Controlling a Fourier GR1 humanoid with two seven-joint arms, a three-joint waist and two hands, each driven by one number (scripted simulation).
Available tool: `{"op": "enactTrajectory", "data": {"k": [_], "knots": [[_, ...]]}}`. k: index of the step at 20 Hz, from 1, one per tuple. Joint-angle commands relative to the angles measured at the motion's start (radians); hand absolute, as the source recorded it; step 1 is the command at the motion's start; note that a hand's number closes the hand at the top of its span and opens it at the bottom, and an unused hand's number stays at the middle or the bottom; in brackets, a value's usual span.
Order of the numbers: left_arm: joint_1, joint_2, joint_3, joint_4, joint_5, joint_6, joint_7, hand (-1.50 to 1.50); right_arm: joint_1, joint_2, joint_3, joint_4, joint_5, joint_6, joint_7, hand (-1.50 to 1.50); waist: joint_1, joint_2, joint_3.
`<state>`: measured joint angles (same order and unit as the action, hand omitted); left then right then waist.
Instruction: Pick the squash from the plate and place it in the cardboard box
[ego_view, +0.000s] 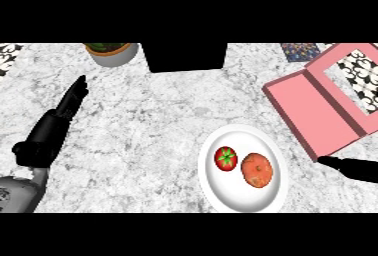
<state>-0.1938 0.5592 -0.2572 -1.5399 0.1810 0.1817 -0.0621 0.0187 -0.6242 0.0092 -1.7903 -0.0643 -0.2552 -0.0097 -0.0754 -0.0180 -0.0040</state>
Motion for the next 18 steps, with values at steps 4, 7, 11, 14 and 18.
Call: {"op": "enactTrajectory", "data": {"k": [4, 7, 11, 14, 18], "knots": [[-0.010, 0.008, -0.021, 0.008, -0.009, -0.100, -0.063, 0.00, 0.199, -0.142, -0.011, -0.202, 0.200, 0.024, -0.082, -1.50, 0.043, 0.013, 0.002], [-0.049, -0.013, -0.013, -0.012, -0.008, -0.084, 0.004, 0.00, 0.260, -0.199, -0.012, -0.273, 0.280, 0.057, -0.063, -1.50, 0.049, 0.014, 0.003], [-0.048, -0.032, -0.018, 0.059, -0.028, -0.102, -0.061, 0.00, 0.290, -0.301, 0.039, -0.371, 0.367, 0.161, 0.161, -1.50, 0.055, 0.017, 0.000], [-0.054, -0.018, -0.002, 0.064, -0.017, -0.134, -0.078, 0.00, 0.268, -0.373, 0.085, -0.452, 0.402, 0.269, 0.301, -1.50, 0.068, 0.019, -0.001], [-0.083, -0.033, -0.010, 0.032, -0.015, -0.147, -0.027, 0.00, 0.188, -0.397, 0.190, -0.545, 0.417, 0.402, 0.522, -1.50, 0.086, 0.021, 0.001]]}}
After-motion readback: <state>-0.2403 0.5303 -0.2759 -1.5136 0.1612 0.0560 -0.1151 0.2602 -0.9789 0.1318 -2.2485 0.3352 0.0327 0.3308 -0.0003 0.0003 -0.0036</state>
